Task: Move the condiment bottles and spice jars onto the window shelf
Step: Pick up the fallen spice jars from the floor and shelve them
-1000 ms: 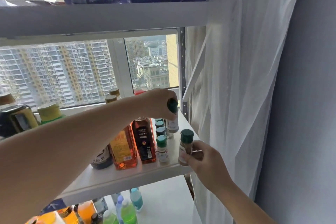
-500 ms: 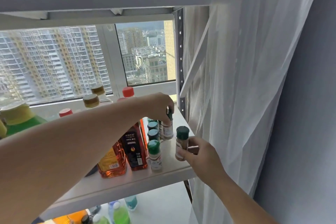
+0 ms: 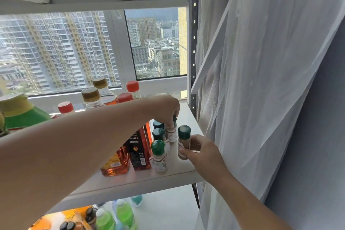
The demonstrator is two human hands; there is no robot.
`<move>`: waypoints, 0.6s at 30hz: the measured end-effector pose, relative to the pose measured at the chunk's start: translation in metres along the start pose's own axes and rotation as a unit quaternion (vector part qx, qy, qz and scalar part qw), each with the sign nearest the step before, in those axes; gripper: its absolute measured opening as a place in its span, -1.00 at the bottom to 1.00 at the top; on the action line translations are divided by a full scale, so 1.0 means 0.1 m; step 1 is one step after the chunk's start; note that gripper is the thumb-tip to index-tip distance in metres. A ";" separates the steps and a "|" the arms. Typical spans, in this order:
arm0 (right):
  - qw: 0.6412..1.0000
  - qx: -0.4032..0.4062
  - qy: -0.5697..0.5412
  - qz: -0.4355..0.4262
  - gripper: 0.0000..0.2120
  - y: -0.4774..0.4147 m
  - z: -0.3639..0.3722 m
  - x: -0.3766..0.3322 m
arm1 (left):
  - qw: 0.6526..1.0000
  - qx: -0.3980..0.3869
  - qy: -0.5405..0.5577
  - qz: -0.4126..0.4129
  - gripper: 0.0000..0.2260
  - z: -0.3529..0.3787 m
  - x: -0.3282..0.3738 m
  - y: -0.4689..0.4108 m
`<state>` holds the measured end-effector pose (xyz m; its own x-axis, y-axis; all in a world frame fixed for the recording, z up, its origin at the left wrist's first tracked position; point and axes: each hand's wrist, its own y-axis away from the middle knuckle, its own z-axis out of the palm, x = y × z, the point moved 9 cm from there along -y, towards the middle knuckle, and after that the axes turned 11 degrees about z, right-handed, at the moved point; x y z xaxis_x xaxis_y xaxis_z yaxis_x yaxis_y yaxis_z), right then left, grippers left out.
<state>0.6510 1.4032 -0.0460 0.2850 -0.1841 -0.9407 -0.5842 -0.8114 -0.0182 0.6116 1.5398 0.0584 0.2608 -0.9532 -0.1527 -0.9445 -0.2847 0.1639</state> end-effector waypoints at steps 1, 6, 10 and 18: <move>1.000 -0.004 0.004 0.000 -0.88 -0.01 0.01 0.01 | 1.000 -0.002 0.002 0.001 -0.63 0.02 0.00 0.00; 1.000 -0.013 0.017 0.005 -0.88 -0.07 0.06 0.08 | 1.000 0.004 -0.006 0.001 -0.65 0.08 -0.02 0.01; 1.000 -0.013 0.017 0.015 -0.85 -0.10 0.11 0.14 | 1.000 0.011 -0.023 0.001 -0.64 0.13 -0.04 0.00; 0.999 -0.013 0.041 0.032 -0.84 -0.15 0.25 0.20 | 0.999 0.017 -0.023 -0.016 -0.60 0.14 -0.06 0.05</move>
<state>0.6466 1.4253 -0.0734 0.3105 -0.2802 -0.9083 -0.5840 -0.8102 0.0503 0.6025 1.5458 0.0462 0.2833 -0.9376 -0.2017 -0.9420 -0.3115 0.1251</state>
